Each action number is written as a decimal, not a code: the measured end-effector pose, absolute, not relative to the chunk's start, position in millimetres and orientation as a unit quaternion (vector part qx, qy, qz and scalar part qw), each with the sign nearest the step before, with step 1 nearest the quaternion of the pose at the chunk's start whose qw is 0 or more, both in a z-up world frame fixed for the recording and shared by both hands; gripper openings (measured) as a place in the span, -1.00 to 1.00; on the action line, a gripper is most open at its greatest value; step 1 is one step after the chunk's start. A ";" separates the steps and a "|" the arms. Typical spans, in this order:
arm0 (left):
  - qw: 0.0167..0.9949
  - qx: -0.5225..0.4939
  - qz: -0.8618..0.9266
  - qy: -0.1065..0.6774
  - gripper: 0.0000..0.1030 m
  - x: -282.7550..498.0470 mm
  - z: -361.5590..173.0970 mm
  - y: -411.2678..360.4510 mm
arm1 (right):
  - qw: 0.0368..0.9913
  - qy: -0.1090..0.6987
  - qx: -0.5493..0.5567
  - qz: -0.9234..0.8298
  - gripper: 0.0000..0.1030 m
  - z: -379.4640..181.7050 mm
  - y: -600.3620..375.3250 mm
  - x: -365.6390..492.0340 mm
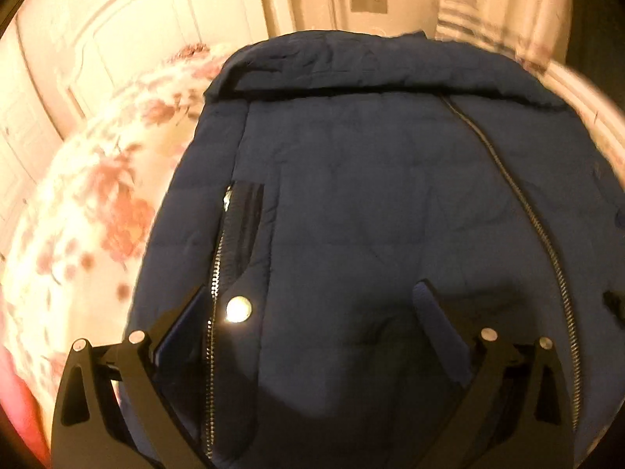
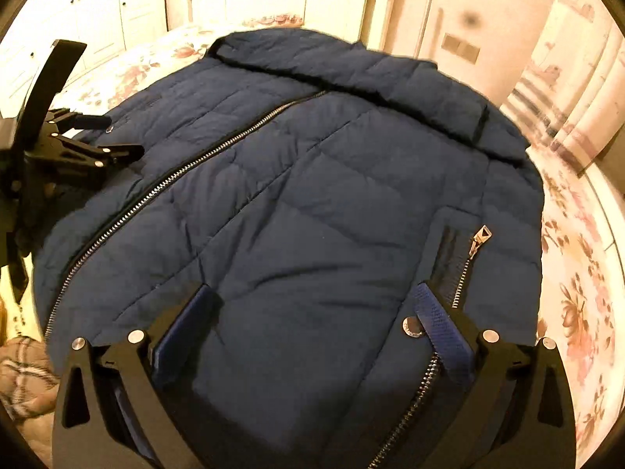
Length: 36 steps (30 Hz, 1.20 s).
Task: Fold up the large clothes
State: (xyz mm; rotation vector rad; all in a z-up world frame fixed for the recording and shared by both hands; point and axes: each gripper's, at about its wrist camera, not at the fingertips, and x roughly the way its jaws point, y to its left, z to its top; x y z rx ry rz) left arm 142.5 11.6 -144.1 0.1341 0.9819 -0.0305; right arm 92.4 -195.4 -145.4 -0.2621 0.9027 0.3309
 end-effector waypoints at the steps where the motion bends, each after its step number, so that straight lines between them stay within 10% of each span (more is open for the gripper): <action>1: 0.879 0.063 -0.012 0.473 0.96 143.1 -142.8 10.7 | 0.878 0.435 -0.127 0.155 0.91 -143.6 -195.3 92.6; 36: 0.910 -0.027 -0.017 0.414 0.84 41.1 -124.0 61.3 | 0.920 0.359 -0.116 0.107 0.90 -115.8 -227.0 10.5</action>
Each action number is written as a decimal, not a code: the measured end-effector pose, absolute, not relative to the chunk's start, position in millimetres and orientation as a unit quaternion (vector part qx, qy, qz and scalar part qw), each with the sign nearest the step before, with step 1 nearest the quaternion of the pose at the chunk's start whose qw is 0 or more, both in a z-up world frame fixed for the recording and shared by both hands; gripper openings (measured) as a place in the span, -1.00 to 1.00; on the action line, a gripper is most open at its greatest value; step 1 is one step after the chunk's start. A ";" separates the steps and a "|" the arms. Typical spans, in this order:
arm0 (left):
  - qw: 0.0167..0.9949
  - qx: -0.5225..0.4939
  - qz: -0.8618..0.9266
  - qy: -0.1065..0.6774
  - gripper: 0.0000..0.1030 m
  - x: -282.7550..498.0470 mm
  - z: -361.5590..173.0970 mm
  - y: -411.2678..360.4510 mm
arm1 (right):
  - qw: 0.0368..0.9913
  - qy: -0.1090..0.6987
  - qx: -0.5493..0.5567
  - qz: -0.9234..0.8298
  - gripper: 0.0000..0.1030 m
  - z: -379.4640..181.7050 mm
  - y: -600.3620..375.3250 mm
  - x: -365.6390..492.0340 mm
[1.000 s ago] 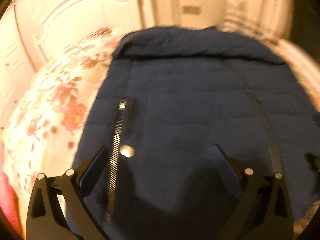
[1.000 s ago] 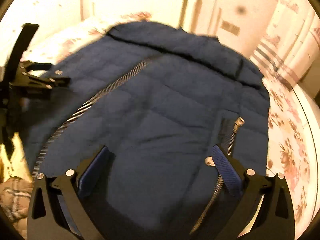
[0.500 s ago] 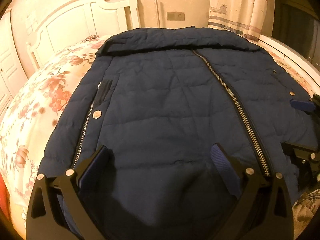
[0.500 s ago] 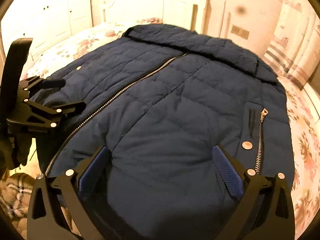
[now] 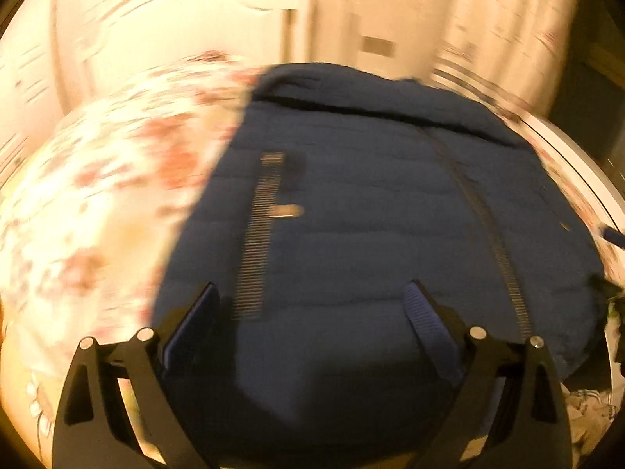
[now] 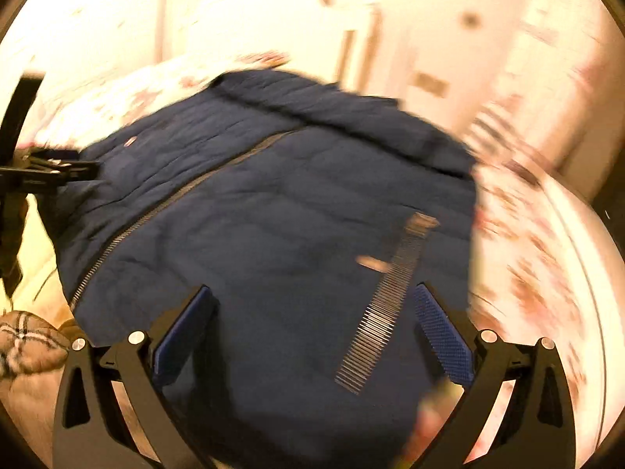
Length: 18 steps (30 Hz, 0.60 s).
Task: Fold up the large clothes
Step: 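Grasp the navy jacket hem with both tools and lift it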
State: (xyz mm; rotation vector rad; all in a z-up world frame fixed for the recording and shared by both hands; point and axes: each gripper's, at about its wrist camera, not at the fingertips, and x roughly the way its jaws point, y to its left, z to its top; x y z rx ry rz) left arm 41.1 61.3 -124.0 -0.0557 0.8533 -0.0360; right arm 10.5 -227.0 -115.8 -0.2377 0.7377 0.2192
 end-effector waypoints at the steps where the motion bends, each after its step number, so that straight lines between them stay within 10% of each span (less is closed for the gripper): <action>1: 0.910 -0.037 -0.010 0.414 0.84 38.6 -124.1 74.1 | 0.924 0.362 -0.082 0.087 0.90 -114.1 -253.4 2.2; 18: 0.900 -0.065 -0.047 0.428 0.75 16.6 -144.0 103.2 | 0.911 0.392 0.067 0.111 0.53 -157.7 -314.1 -46.0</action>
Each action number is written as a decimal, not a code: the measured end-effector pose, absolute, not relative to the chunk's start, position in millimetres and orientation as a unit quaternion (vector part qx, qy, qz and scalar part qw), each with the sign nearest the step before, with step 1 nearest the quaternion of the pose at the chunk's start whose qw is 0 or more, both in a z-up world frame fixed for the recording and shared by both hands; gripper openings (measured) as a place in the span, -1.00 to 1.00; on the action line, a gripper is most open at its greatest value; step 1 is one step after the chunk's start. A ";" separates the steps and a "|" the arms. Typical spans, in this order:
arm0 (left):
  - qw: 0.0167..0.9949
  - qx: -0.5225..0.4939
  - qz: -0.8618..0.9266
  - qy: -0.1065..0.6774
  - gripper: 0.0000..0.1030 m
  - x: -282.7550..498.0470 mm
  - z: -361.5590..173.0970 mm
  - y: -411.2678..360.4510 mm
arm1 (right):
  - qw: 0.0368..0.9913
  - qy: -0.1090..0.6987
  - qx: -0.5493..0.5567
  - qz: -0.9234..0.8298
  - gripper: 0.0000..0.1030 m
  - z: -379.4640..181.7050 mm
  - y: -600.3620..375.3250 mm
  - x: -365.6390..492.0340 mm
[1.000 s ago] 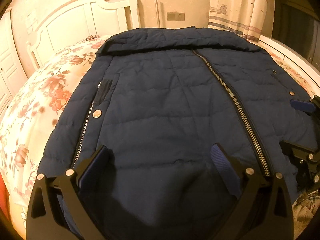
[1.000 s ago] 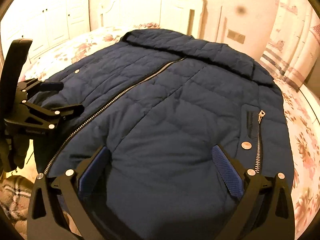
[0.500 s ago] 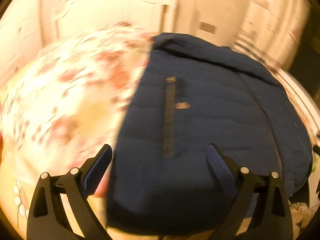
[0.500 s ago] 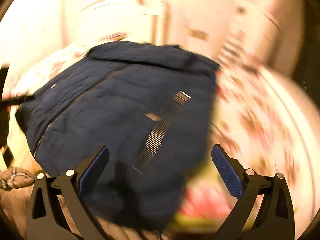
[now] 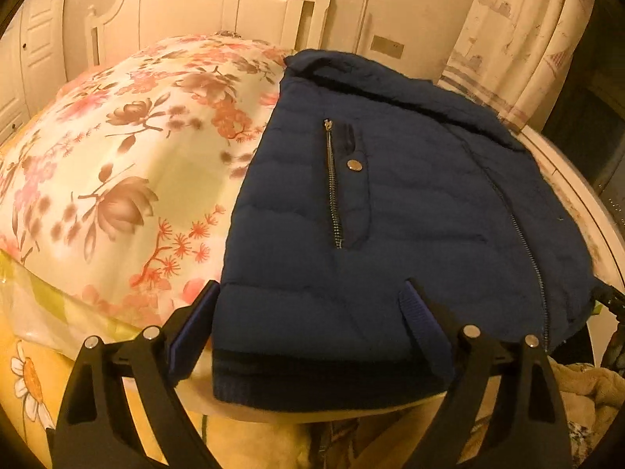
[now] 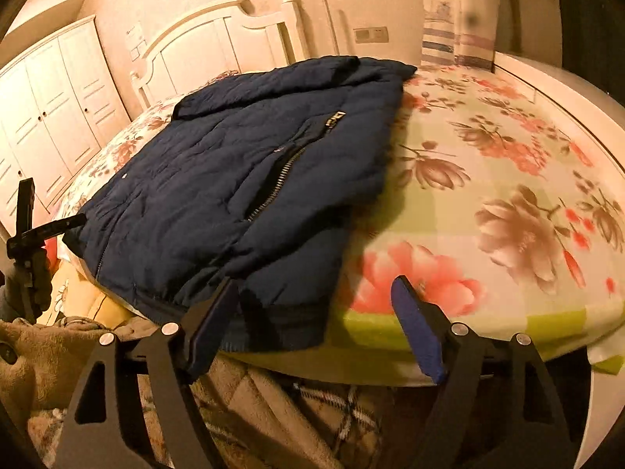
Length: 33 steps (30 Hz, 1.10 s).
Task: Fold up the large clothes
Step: 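Grasp the navy jacket hem with both tools and lift it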
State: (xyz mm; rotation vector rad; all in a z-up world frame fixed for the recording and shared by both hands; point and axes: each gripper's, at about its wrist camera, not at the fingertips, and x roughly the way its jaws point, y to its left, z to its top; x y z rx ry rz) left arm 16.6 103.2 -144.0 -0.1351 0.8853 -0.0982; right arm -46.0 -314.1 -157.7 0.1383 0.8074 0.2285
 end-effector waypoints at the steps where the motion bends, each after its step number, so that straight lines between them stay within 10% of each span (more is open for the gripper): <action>1: 0.900 -0.065 -0.045 0.429 0.74 17.9 -144.7 103.2 | 0.911 0.394 0.060 0.110 0.52 -157.5 -310.3 -42.3; 6: 0.903 -0.045 -0.046 0.424 0.55 20.3 -144.5 98.9 | 0.908 0.401 0.005 0.122 0.06 -156.9 -286.2 -42.5; 8: 0.908 -0.052 -0.052 0.413 0.28 17.3 -142.7 102.0 | 0.911 0.393 0.015 0.127 -0.19 -156.9 -290.5 -45.4; 10: 0.912 -0.059 -0.063 0.400 -0.49 13.5 -136.1 104.3 | 0.916 0.378 0.025 0.137 -0.45 -153.6 -292.9 -50.1; 14: 0.923 -0.058 -0.099 0.367 -0.60 0.0 -110.0 92.8 | 0.933 0.323 0.057 0.147 -0.61 -124.8 -303.1 -67.6; 20: 0.918 -0.021 -0.147 0.367 -0.51 -11.6 -99.5 64.2 | 0.949 0.301 0.044 0.085 -0.61 -97.4 -333.3 -82.9; 27: 0.902 -0.066 -0.098 0.415 0.57 -6.7 -139.3 87.7 | 0.918 0.366 0.135 0.071 -0.49 -158.2 -356.7 -77.0; 33: 0.896 -0.099 -0.093 0.424 0.70 0.3 -145.4 97.9 | 0.909 0.372 0.168 0.086 -0.38 -166.0 -366.8 -76.1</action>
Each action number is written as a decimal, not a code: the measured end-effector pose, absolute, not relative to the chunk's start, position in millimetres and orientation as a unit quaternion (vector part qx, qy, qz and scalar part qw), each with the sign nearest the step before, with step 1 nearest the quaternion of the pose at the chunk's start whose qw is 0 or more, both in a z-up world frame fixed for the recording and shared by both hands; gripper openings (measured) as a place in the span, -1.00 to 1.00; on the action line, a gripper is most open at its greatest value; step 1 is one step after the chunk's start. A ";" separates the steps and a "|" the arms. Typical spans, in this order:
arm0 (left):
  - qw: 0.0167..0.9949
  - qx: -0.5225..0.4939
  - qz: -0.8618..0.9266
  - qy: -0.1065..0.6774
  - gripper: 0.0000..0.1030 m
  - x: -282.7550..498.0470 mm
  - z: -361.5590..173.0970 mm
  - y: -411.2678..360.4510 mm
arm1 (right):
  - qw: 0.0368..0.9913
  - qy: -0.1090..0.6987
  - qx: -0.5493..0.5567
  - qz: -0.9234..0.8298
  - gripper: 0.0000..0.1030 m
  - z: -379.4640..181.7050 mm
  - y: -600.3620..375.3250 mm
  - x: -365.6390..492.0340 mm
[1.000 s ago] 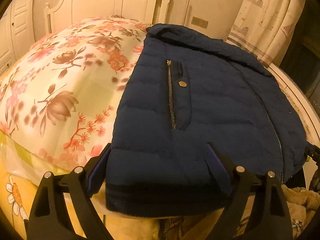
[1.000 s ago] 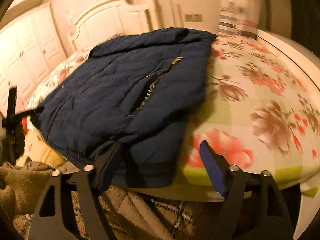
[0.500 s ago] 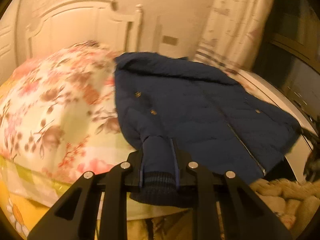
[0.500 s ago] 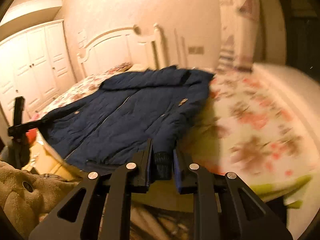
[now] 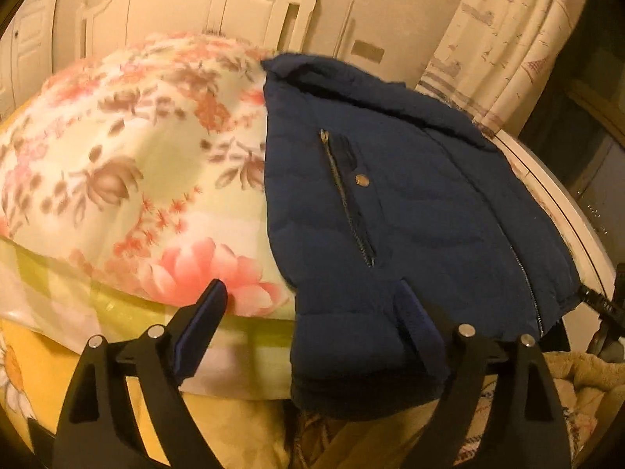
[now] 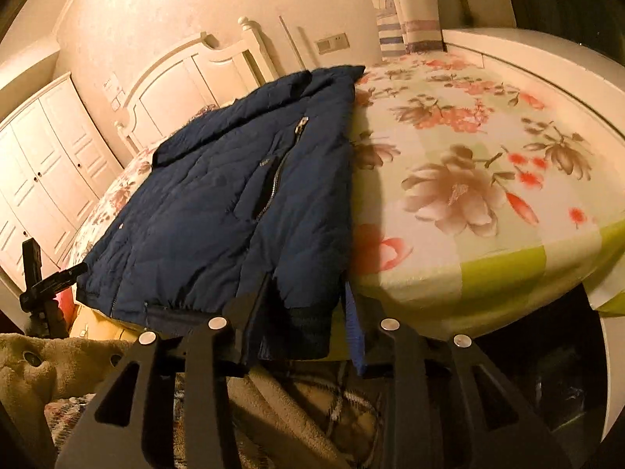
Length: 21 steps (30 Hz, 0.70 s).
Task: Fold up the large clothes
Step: 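Grasp the navy jacket hem with both tools and lift it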
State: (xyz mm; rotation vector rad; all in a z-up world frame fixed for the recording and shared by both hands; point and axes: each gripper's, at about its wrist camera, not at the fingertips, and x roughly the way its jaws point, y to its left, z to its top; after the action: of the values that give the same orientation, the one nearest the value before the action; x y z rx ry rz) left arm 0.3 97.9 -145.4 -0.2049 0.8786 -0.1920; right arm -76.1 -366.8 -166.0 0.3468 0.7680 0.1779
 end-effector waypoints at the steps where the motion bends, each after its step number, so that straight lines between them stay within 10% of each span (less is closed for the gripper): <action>1: 0.898 -0.092 -0.090 0.420 0.73 -2.0 -145.2 95.2 | 0.909 0.369 0.172 0.091 -0.35 -166.8 -367.1 -77.3; 21: 0.908 0.014 -0.075 0.413 0.28 5.8 -142.3 46.6 | 0.922 0.374 0.083 0.055 -0.20 -160.0 -334.6 -48.4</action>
State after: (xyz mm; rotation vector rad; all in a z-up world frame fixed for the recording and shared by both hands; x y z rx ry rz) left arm 5.8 46.6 -142.3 0.0283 0.8519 -0.1554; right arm -48.4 -334.6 -160.0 0.1708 0.7689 0.1138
